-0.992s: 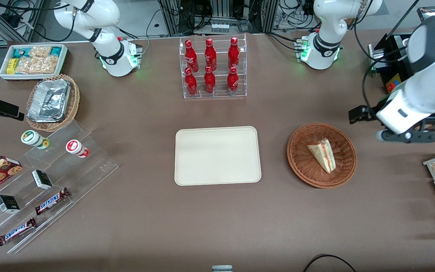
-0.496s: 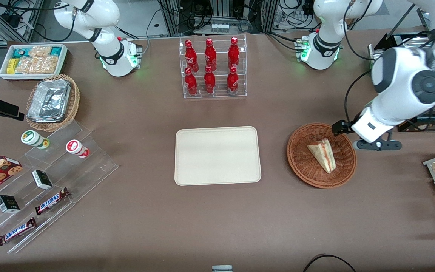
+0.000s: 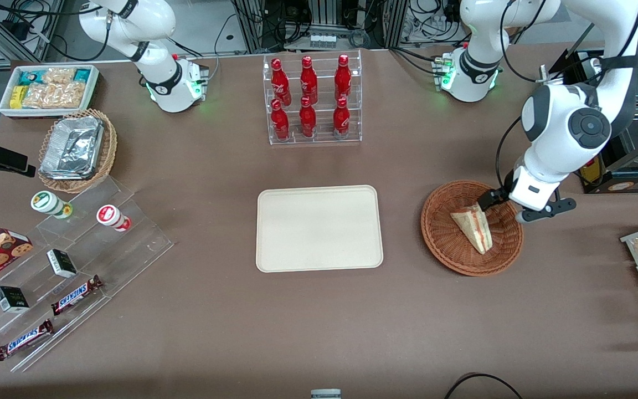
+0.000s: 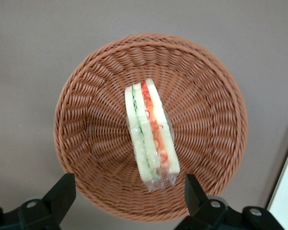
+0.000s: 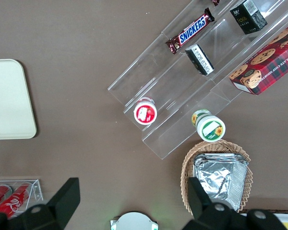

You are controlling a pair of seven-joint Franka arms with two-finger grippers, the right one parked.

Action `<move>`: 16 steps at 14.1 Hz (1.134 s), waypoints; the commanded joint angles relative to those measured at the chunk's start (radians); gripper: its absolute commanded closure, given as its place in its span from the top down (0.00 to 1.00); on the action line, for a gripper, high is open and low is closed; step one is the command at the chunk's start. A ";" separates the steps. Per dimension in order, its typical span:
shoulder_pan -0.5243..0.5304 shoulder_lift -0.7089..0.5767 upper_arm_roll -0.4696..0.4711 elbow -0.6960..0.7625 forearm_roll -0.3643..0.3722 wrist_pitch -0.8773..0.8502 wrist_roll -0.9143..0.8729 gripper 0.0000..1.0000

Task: Place sandwich from basket to tray
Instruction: 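Lower the open left gripper around the sandwich and close it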

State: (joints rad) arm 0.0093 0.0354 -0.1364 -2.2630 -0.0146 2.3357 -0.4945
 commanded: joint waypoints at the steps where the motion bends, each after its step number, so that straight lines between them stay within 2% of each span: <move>1: -0.002 0.009 -0.011 -0.053 0.005 0.121 -0.272 1.00; 5: -0.002 0.046 -0.011 -0.072 0.005 0.180 -0.329 1.00; 16: -0.022 0.152 -0.015 -0.056 0.004 0.215 -0.334 1.00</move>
State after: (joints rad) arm 0.0027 0.1768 -0.1506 -2.3261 -0.0142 2.5358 -0.8025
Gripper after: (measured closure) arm 0.000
